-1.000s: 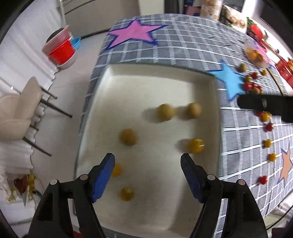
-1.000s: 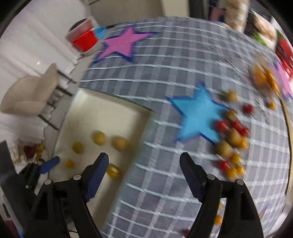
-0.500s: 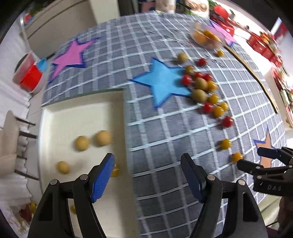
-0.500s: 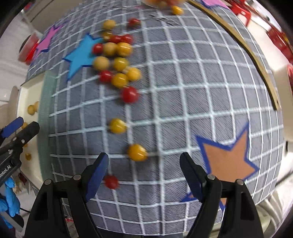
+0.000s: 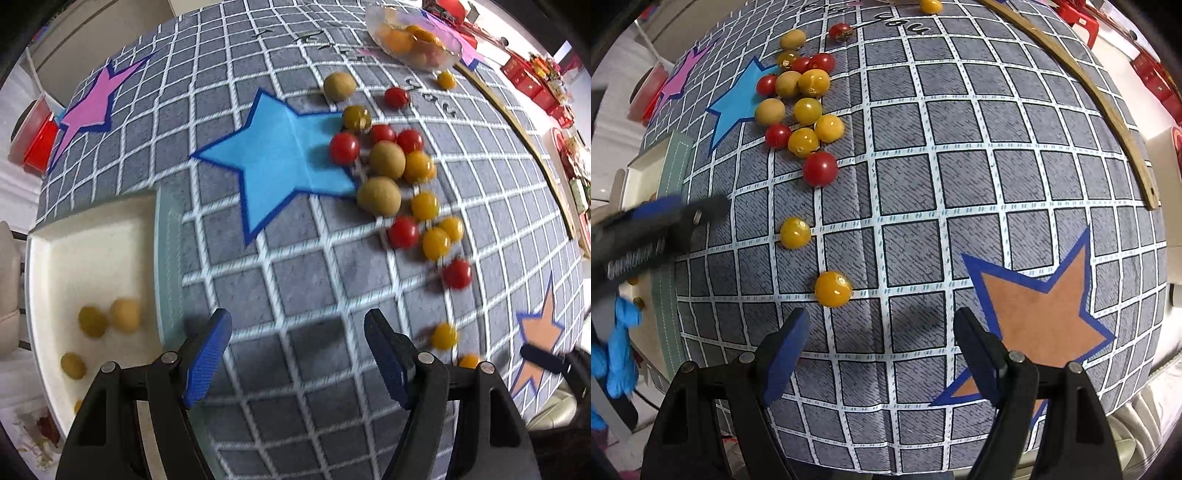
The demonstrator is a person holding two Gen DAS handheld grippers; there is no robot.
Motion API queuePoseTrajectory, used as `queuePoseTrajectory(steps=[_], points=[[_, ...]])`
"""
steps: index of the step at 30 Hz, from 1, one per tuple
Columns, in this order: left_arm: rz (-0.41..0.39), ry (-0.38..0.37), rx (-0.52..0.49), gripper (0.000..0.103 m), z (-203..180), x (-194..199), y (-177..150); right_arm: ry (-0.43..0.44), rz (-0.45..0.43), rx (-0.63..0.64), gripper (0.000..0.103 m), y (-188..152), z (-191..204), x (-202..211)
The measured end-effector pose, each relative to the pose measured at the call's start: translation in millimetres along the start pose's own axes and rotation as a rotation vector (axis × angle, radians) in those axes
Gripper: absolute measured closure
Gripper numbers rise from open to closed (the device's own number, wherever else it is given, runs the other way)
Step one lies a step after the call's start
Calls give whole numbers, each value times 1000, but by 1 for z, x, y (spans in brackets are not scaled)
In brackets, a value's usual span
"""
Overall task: Organize fruits
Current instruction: 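Return both tools to the fruits and grasp a brown fruit and yellow tomato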
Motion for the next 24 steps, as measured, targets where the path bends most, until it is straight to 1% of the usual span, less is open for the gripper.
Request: queuePoseTrajectory(steps=[8,12,18,20,22,24], points=[[-35,-26,-17,28,-16,-11,43,3,-12,31,21,4,15,-11],[-37,-23,-17,28,-12,-14,50,7,-17,46,25,6,28,-20],[-50,-11,-14,28,-3,-16,62,-5,-47,79,28,16,51,-29],[-53,5,-21,30,-7,-17,71,-20,-55,96,31,22,57,-29],[-61,8,-28,36,-11,-20,79,-38,-63,111,41,28,64,-30],[-63,11,-32,41,-25,-18,84,-26,-73,120,48,32,72,-30]])
Point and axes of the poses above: each gripper's, at about its wrist camera, not at the fingertips, and x roughly against the way its jaws point, z to its left, y to its top, the point moved 6 cm from there along -x, roughly the way its jaws point, and after that the axes turned 6 degrees about z, right-handed, at the moved point
